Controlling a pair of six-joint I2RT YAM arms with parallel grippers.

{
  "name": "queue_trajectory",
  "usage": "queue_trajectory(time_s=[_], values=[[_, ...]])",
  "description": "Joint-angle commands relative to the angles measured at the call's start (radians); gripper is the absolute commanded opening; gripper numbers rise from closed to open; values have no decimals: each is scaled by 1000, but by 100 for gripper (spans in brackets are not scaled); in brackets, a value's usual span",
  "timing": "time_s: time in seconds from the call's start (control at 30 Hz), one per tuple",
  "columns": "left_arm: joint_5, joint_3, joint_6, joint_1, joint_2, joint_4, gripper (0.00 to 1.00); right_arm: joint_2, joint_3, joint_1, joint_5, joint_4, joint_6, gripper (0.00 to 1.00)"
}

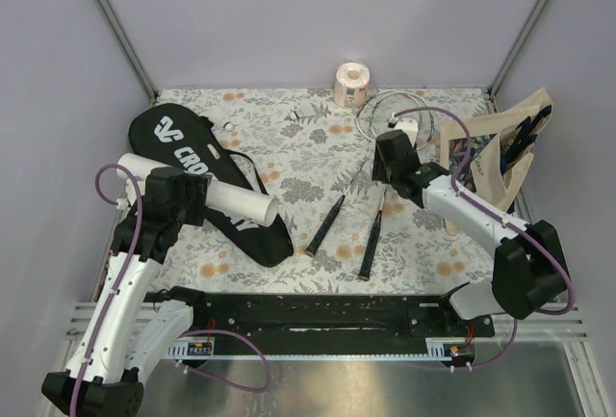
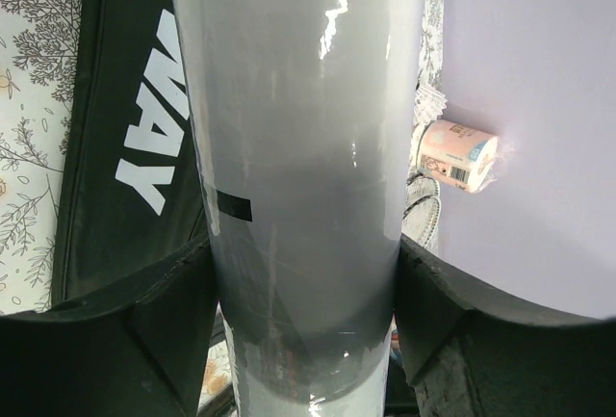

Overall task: Pack up the badminton gear
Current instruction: Place the lid at the center of the board, then pick up the shuttlecock at the center of the board.

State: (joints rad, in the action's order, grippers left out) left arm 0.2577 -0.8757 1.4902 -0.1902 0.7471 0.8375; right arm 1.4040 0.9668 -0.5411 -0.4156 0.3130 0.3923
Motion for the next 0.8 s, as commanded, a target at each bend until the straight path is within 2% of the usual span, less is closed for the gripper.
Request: queue_trajectory(time_s=[0.0,0.33,0.47,0.53,0.63,0.77], values=[[-12,4,-2,6,-20,-49,68,91,133,111,-63,55,-138,58],[52,4,-48,6,-20,-51,68,355,381,273,-63,87,-245,58],[86,-9,-71,6,-14,-49,68,426,475,293,81,98,-274,57],[106,-13,-82,6,-11,-46,68,450,542,293,133,113,-224,57],[121,-11,-82,8,-2,-46,68,475,608,290,173,129,-65,57],[115,-8,-81,6,15,-49,68,529,662,291,166,136,114,57]])
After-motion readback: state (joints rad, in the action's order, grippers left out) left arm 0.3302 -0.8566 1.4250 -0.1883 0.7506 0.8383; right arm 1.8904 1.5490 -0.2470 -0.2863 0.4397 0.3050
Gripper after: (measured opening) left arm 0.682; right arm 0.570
